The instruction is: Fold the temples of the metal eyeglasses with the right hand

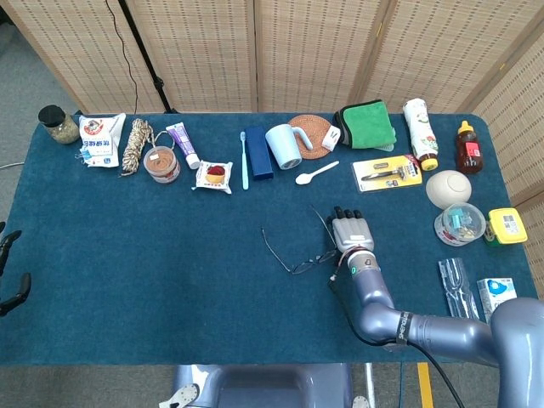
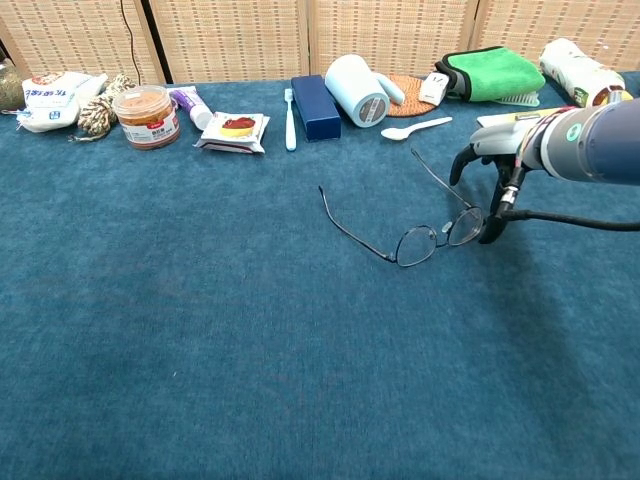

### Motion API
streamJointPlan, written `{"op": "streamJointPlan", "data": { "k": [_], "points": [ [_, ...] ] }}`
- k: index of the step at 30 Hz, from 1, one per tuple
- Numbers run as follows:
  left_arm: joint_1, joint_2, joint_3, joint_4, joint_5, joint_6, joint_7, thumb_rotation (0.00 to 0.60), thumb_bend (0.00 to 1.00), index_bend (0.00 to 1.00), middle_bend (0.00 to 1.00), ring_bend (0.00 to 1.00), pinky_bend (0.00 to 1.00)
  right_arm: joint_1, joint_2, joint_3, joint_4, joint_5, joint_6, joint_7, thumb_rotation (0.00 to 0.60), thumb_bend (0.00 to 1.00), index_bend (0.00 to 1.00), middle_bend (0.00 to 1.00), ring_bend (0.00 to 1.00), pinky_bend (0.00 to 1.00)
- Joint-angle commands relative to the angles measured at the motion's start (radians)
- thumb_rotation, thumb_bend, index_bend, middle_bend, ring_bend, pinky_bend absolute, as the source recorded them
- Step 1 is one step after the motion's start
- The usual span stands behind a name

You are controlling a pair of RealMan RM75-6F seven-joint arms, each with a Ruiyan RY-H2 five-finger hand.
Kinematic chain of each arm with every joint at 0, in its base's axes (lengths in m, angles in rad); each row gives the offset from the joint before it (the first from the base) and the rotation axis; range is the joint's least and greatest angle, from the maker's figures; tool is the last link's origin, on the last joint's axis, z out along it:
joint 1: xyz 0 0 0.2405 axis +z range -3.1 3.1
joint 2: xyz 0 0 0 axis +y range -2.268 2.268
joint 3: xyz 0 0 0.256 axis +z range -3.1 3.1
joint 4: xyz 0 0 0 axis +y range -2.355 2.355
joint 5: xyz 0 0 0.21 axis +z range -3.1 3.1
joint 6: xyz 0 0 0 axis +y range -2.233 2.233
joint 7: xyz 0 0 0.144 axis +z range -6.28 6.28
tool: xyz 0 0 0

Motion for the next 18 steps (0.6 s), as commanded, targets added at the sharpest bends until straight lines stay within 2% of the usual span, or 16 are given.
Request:
{"op": "streamJointPlan", "data": {
  "k": [1,18],
  "points": [
    [0.001,0.001,0.0,0.001,0.0,0.002,-0.001,0.561,0.45,0.13,0.0,0.01,0.0,0.015,-0.011,-0.004,0.012,0.026,-0.002,-0.015,0.6,0.14,0.2,0.0,0.0,0.0],
    [0.008,0.012,0.0,0.001,-0.001,0.012,-0.007,0.56,0.45,0.13,0.0,0.01,0.0,0.051,-0.055,0.004,0.05,0.071,-0.008,-0.019,0.6,0.14,0.24,0.0,0.0,0.0]
  ]
}}
